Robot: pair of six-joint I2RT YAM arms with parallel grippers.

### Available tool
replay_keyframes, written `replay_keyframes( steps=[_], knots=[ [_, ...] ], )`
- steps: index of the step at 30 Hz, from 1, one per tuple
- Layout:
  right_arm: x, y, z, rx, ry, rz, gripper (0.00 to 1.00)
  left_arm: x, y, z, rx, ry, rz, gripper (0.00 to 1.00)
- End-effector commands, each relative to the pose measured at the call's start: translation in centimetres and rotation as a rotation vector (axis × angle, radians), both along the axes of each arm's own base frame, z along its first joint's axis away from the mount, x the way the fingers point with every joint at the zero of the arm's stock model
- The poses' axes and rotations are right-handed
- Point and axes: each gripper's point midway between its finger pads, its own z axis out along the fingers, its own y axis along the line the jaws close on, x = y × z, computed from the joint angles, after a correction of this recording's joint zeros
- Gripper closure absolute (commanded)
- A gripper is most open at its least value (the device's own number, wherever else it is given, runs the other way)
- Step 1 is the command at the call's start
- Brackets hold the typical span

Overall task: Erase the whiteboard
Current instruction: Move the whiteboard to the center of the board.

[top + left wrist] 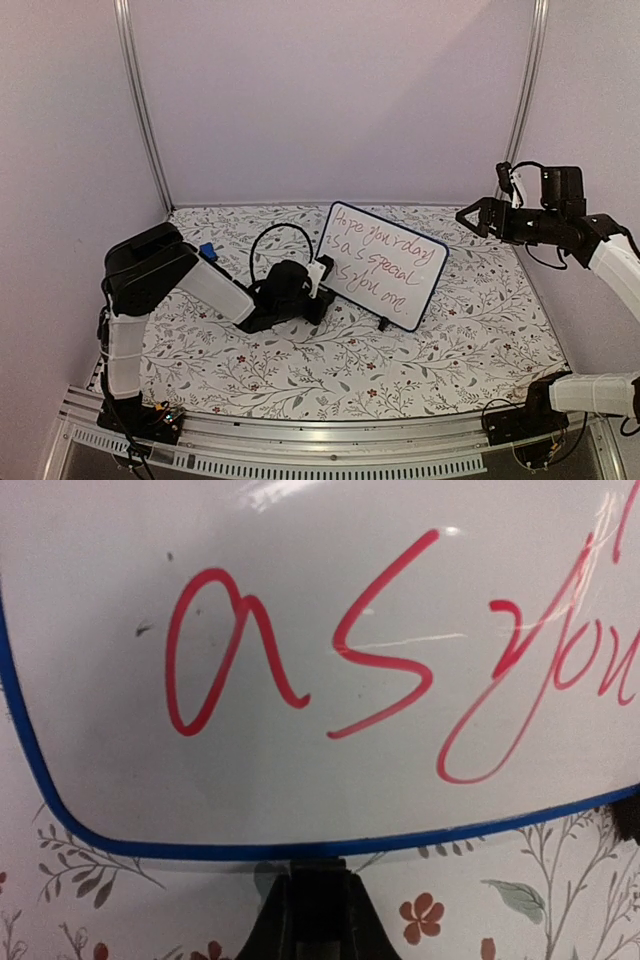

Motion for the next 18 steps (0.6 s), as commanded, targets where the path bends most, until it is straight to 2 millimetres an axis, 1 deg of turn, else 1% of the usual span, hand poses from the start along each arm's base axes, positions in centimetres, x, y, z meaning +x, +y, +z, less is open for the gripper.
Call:
replay_keyframes(
  steps=[1,4,7,14,18],
  knots=[
    [-0.8,1.5,0.0,0.040,-0.032,0.085,0.01,-2.6,-3.5,4.2,-0.125,-0.086,-0.131,1.00],
    [-1.4,2.6,-0.6,0.068,-0.038,0.127,0.01,-3.9,-4.2,4.2,-0.143,-0.088,-0.179,1.00],
    [-2.1,3.3,-0.9,0.092,-0.050,0.158,0.01,-4.8,-4.6,4.5,-0.169,-0.084,-0.211,1.00],
    [-2.8,3.0,-0.9,0.102,-0.117,0.150,0.01,-5.9,-5.1,4.1,-0.169,-0.072,-0.250,1.00],
    [-2.6,2.9,-1.6,0.097,-0.105,0.141,0.01,-6.1,-4.8,4.0,-0.170,-0.069,-0.248,1.00]
  ],
)
